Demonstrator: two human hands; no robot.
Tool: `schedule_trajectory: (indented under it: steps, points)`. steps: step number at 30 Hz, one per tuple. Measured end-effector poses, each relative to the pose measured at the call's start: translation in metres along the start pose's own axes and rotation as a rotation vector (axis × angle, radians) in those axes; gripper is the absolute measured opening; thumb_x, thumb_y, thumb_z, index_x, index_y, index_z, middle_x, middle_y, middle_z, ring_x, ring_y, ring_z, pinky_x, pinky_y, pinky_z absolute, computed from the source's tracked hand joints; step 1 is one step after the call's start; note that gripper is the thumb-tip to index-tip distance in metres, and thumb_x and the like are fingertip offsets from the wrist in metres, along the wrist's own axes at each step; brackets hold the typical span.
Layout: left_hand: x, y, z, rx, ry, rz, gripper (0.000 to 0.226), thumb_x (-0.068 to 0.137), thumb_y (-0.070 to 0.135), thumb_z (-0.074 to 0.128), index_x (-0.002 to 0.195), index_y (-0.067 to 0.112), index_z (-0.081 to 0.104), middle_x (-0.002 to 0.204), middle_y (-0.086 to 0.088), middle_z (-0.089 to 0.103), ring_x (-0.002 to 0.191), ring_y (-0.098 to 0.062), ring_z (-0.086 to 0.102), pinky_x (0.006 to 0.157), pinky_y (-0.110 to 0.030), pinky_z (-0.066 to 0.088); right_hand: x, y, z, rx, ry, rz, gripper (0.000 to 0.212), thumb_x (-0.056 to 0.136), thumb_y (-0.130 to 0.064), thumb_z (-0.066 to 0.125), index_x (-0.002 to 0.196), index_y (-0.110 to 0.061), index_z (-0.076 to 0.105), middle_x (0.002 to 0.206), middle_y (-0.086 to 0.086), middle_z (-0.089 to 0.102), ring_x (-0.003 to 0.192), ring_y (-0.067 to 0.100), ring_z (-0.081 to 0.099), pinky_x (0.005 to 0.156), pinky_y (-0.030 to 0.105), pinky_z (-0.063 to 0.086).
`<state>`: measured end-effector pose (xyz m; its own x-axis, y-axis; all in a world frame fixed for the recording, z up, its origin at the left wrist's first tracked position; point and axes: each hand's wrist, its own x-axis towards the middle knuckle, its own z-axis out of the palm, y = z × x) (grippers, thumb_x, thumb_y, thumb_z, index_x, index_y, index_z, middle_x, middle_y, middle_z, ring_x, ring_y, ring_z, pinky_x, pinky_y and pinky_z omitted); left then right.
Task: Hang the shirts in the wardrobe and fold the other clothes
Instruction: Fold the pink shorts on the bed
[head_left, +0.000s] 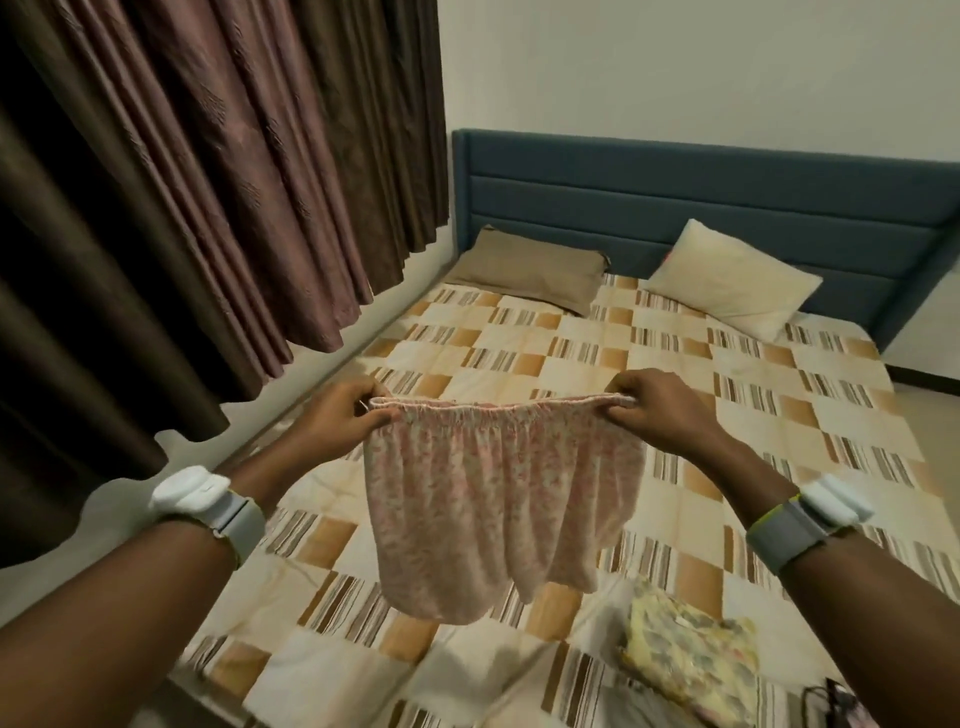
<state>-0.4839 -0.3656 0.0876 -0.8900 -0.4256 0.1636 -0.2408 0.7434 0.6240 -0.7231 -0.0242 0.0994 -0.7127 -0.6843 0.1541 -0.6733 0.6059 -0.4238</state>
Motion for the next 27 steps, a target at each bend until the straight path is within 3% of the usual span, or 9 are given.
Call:
schedule_trajectory:
  steps: [3, 6, 10, 15, 19, 21, 24, 27]
  points:
    - [0.035, -0.025, 0.027, -0.123, -0.041, -0.008, 0.017, 0.089, 0.029, 0.080, 0.082, 0.024, 0.066, 0.081, 0.004, 0.069, 0.080, -0.018, 0.066, 0.075, -0.048, 0.055, 0.008, 0.012, 0.019, 0.069, 0.075, 0.116, 0.013, 0.090, -0.032, 0.073, 0.082, -0.023, 0.072, 0.079, -0.008, 0.066, 0.077, 0.013, 0.061, 0.066, 0.039, 0.052]
    - [0.053, -0.035, 0.043, -0.330, -0.076, -0.016, 0.033, 0.081, 0.051, 0.070, 0.083, 0.020, 0.061, 0.078, 0.004, 0.063, 0.070, -0.012, 0.057, 0.066, -0.034, 0.048, 0.005, 0.011, 0.023, 0.170, 0.130, 0.187, 0.011, 0.088, -0.024, 0.077, 0.080, -0.021, 0.071, 0.078, -0.006, 0.069, 0.078, 0.011, 0.063, 0.065, 0.034, 0.048]
    - [0.033, -0.062, 0.069, -0.541, -0.165, 0.000, 0.023, 0.091, 0.036, 0.064, 0.092, 0.013, 0.060, 0.080, -0.009, 0.061, 0.070, -0.008, 0.056, 0.065, -0.026, 0.045, -0.029, 0.004, 0.042, 0.354, 0.139, 0.317, 0.010, 0.083, -0.013, 0.081, 0.082, -0.020, 0.075, 0.077, -0.007, 0.072, 0.075, 0.008, 0.067, 0.069, 0.034, 0.054]
    - [-0.057, -0.146, 0.136, -0.524, -0.539, -0.054, 0.017, 0.094, 0.042, 0.066, 0.091, 0.027, 0.059, 0.077, 0.010, 0.059, 0.068, -0.003, 0.052, 0.063, -0.024, 0.041, -0.114, -0.007, 0.122, 0.490, -0.123, 0.498, 0.014, 0.080, -0.007, 0.085, 0.078, -0.016, 0.075, 0.076, -0.005, 0.075, 0.071, 0.008, 0.069, 0.064, 0.018, 0.051]
    - [-0.111, -0.183, 0.156, -0.506, -0.850, -0.097, 0.015, 0.095, 0.041, 0.072, 0.090, 0.030, 0.064, 0.080, 0.008, 0.063, 0.071, -0.005, 0.059, 0.066, -0.032, 0.045, -0.166, 0.000, 0.172, 0.630, -0.456, 0.593, 0.023, 0.072, -0.024, 0.093, 0.077, -0.012, 0.075, 0.071, -0.003, 0.072, 0.062, 0.005, 0.063, 0.062, 0.023, 0.047]
    - [-0.113, -0.186, 0.152, -0.594, -0.952, -0.205, 0.027, 0.085, 0.053, 0.078, 0.087, 0.028, 0.069, 0.080, 0.003, 0.067, 0.074, -0.012, 0.064, 0.069, -0.031, 0.049, -0.178, 0.007, 0.181, 0.776, -0.575, 0.681, 0.026, 0.067, -0.029, 0.089, 0.077, -0.011, 0.074, 0.072, 0.003, 0.071, 0.063, 0.010, 0.063, 0.062, 0.024, 0.049]
    - [-0.101, -0.189, 0.154, -0.805, -0.955, -0.387, 0.048, 0.067, 0.062, 0.088, 0.089, 0.022, 0.074, 0.085, -0.004, 0.068, 0.078, -0.019, 0.067, 0.068, -0.027, 0.055, -0.180, 0.027, 0.197, 1.089, -0.557, 0.752, 0.036, 0.068, -0.030, 0.090, 0.085, -0.004, 0.074, 0.083, 0.017, 0.070, 0.075, 0.026, 0.067, 0.066, 0.030, 0.056]
    - [-0.077, -0.192, 0.181, -0.958, -0.755, -0.535, 0.051, 0.067, 0.057, 0.090, 0.091, 0.015, 0.072, 0.085, -0.007, 0.069, 0.075, -0.017, 0.069, 0.065, -0.025, 0.057, -0.159, 0.053, 0.240, 1.419, -0.303, 0.922, 0.035, 0.077, -0.022, 0.088, 0.102, 0.001, 0.076, 0.103, 0.023, 0.075, 0.097, 0.035, 0.073, 0.083, 0.040, 0.062]
